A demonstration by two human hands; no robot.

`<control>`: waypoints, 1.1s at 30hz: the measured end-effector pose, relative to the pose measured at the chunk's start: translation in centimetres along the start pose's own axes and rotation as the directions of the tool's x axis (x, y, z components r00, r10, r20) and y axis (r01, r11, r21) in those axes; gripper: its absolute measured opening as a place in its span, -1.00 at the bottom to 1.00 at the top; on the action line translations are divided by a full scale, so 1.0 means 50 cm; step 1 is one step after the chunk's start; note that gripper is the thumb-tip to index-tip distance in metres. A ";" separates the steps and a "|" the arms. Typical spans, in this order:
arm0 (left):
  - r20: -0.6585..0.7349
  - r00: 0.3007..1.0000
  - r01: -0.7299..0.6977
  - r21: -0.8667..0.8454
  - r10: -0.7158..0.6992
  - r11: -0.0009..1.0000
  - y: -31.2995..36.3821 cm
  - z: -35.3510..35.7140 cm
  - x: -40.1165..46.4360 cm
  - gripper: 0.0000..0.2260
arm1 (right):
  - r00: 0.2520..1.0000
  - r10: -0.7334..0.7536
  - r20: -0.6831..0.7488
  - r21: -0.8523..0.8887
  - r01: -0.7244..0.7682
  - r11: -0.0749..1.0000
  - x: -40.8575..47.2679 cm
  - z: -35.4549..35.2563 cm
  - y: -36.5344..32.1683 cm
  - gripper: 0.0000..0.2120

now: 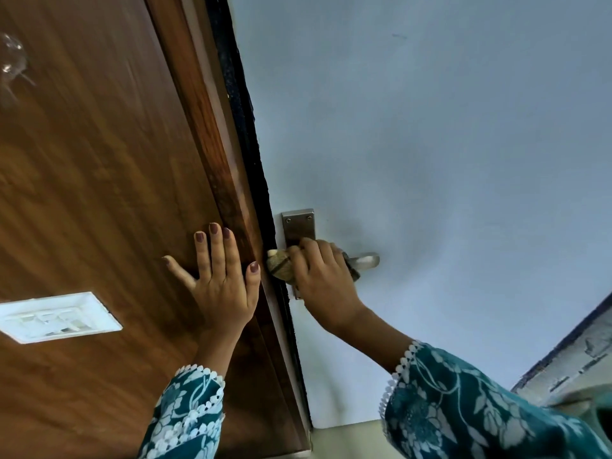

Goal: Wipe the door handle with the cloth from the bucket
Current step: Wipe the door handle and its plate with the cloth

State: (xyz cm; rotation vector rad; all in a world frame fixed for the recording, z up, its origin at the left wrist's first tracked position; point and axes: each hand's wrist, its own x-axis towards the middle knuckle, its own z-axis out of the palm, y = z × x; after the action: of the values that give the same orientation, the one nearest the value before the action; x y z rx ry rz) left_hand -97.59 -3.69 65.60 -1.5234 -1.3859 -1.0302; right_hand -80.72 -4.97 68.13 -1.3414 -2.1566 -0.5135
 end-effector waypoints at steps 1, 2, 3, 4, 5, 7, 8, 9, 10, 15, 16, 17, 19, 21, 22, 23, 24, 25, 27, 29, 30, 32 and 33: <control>-0.004 1.000 -0.001 -0.005 0.001 1.000 -0.003 0.001 -0.002 -0.50 | 1.000 -0.004 0.001 0.024 0.004 1.000 -0.004 0.003 0.015 -0.68; -0.010 1.000 -0.003 -0.011 0.003 1.000 -0.005 0.002 -0.004 -0.50 | 1.000 -0.002 0.007 0.058 0.002 0.998 -0.010 0.004 0.034 -0.67; -0.016 1.000 -0.007 -0.012 0.007 1.000 -0.008 0.004 -0.006 -0.50 | 1.000 0.004 0.012 0.092 -0.005 0.996 -0.017 0.006 0.055 -0.64; -0.021 1.000 -0.011 -0.010 0.011 1.000 -0.010 0.006 -0.008 -0.50 | 1.000 0.011 0.012 0.117 -0.012 0.993 -0.024 0.007 0.077 -0.61; -0.025 1.000 -0.014 -0.007 0.014 1.000 -0.012 0.007 -0.010 -0.50 | 1.000 0.022 0.005 0.133 -0.022 0.991 -0.031 0.008 0.097 -0.59; -0.033 0.999 -0.026 -0.007 0.025 1.000 -0.014 0.009 -0.013 -0.50 | 0.998 0.055 -0.005 0.157 -0.054 0.986 -0.040 0.010 0.130 -0.56; -0.032 0.999 -0.032 -0.010 0.032 0.999 -0.014 0.008 -0.014 -0.50 | 0.997 0.073 -0.001 0.179 -0.072 0.981 -0.044 0.011 0.143 -0.54; -0.028 0.999 -0.039 -0.011 0.038 0.999 -0.014 0.008 -0.014 -0.50 | 0.996 0.093 0.005 0.212 -0.092 0.973 -0.047 0.012 0.153 -0.53; -0.024 0.999 -0.042 -0.010 0.042 0.999 -0.015 0.007 -0.013 -0.50 | 0.993 0.113 0.012 0.257 -0.113 0.960 -0.049 0.013 0.159 -0.52; -0.019 0.998 -0.061 0.015 0.061 0.998 -0.024 0.006 -0.017 -0.50 | 0.947 0.320 -0.015 0.547 -0.260 0.796 -0.065 0.021 0.163 -0.54; -0.020 0.998 -0.064 0.015 0.065 0.998 -0.025 0.008 -0.017 -0.50 | 0.911 0.412 0.004 0.623 -0.324 0.712 -0.072 0.024 0.162 -0.53; -0.024 0.998 -0.065 0.012 0.065 0.998 -0.026 0.009 -0.017 -0.50 | 0.856 0.514 0.053 0.701 -0.398 0.592 -0.080 0.027 0.160 -0.54; -0.043 0.997 -0.065 0.010 0.065 0.998 -0.025 0.014 -0.017 -0.51 | 0.722 0.652 0.232 0.839 -0.487 0.241 -0.093 0.032 0.149 -0.62; -0.060 0.996 -0.067 0.015 0.068 0.998 -0.025 0.019 -0.019 -0.51 | 0.642 0.657 0.395 0.891 -0.443 -0.102 -0.102 0.042 0.126 -0.73; -0.066 0.996 -0.066 0.017 0.067 0.998 -0.025 0.021 -0.019 -0.51 | 0.608 0.653 0.451 0.883 -0.409 -0.229 -0.100 0.045 0.110 -0.78; -0.067 0.995 -0.066 0.019 0.068 0.998 -0.025 0.023 -0.019 -0.51 | 0.574 0.648 0.500 0.865 -0.360 -0.349 -0.094 0.047 0.096 -0.80; -0.064 0.995 -0.069 0.019 0.070 0.997 -0.024 0.022 -0.018 -0.51 | 0.545 0.638 0.544 0.836 -0.290 -0.466 -0.086 0.050 0.083 -0.79; -0.059 0.996 -0.073 0.017 0.074 0.997 -0.024 0.022 -0.018 -0.50 | 0.527 0.619 0.582 0.794 -0.206 -0.572 -0.079 0.052 0.070 -0.75; -0.048 0.996 -0.076 0.010 0.076 0.997 -0.025 0.021 -0.020 -0.50 | 0.496 0.569 0.655 0.686 -0.077 -0.723 -0.068 0.055 0.045 -0.66; -0.043 0.996 -0.077 0.014 0.078 0.997 -0.026 0.020 -0.023 -0.50 | 0.478 0.507 0.717 0.592 -0.034 -0.805 -0.053 0.056 0.015 -0.62; -0.038 0.996 -0.078 0.015 0.079 0.997 -0.026 0.019 -0.022 -0.50 | 0.471 0.475 0.744 0.552 -0.032 -0.833 -0.044 0.058 -0.005 -0.61; -0.025 0.997 -0.076 0.011 0.076 0.997 -0.027 0.015 -0.020 -0.49 | 0.482 0.393 0.783 0.465 -0.034 -0.885 -0.031 0.057 -0.047 -0.61; -0.021 0.997 -0.075 0.011 0.075 0.997 -0.027 0.012 -0.018 -0.49 | 0.501 0.355 0.790 0.430 -0.040 -0.902 -0.027 0.053 -0.062 -0.62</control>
State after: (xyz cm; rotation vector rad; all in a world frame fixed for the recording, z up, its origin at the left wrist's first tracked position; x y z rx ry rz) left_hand -98.95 -3.33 64.59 -1.5403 -1.3074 -0.9894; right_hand -83.70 -5.71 65.10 -0.5617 -0.1179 1.6483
